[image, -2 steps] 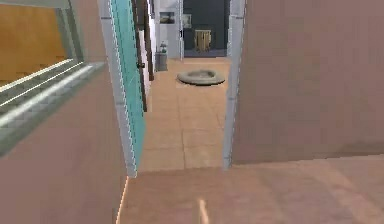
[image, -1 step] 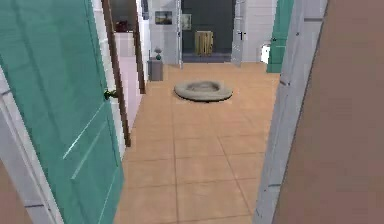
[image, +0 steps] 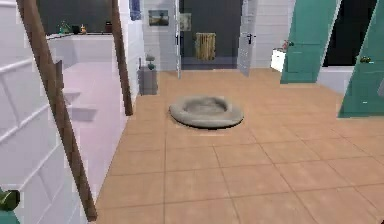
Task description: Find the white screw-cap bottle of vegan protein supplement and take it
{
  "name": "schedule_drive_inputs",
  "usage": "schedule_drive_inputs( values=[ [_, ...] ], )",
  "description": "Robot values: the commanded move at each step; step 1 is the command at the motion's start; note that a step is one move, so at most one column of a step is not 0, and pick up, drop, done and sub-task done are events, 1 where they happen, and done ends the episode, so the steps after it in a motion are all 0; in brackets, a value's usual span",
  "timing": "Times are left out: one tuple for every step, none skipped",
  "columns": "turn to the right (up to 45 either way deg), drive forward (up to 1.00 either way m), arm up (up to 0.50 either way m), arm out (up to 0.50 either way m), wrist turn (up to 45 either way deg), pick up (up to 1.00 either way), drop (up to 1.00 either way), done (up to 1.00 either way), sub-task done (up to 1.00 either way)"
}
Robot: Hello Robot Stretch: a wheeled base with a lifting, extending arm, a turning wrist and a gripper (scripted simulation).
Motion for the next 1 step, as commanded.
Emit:
schedule_drive_inputs(
  values=[
    [0.0,0.85,0.00,0.00,0.0,0.00,0.00,0.00,0.00]
  ],
)
